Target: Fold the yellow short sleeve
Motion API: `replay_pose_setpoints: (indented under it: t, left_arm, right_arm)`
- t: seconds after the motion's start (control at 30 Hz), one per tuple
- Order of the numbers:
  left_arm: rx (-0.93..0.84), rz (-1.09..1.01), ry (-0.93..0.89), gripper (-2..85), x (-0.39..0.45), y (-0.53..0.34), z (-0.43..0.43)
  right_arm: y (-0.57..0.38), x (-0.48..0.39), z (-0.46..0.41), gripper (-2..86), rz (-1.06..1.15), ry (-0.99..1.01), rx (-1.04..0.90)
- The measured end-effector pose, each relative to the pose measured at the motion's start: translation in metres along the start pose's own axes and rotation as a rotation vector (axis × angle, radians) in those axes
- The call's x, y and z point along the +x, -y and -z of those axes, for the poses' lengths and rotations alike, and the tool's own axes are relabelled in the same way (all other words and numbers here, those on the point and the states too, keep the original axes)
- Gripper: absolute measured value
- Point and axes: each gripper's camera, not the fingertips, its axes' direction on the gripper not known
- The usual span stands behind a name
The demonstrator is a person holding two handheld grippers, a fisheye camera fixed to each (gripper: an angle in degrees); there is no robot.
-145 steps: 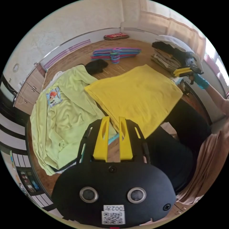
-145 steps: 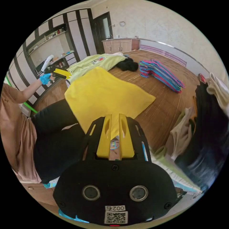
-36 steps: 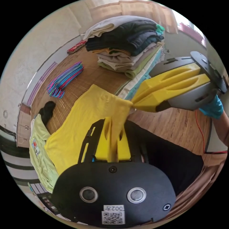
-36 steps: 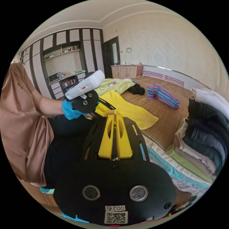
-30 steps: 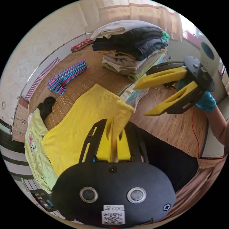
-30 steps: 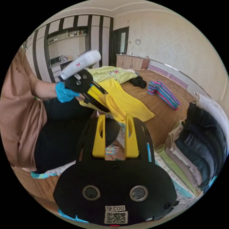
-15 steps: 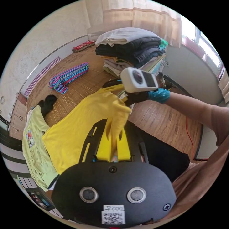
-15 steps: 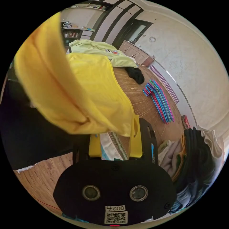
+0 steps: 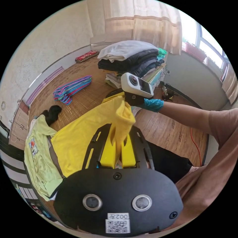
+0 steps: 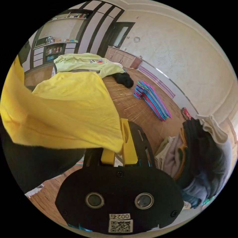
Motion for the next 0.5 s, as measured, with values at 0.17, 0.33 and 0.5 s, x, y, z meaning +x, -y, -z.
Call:
replay_pose_setpoints:
  t: [0.17, 0.33, 0.5]
  left_arm:
    - [0.06, -0.054, -0.04, -0.8, 0.019, -0.007, 0.022]
    - [0.105, -0.135, -0.069, -0.8, 0.035, -0.019, 0.048]
    - [0.137, -0.232, -0.091, -0.8, 0.055, -0.034, 0.071]
  right_arm:
    - [-0.002, 0.006, 0.042, 0.6, -0.017, -0.07, -0.039]
    - [-0.001, -0.008, 0.091, -0.2, 0.019, -0.11, -0.12]
    - [0.005, -0.025, 0.132, -0.6, 0.016, -0.104, -0.188]
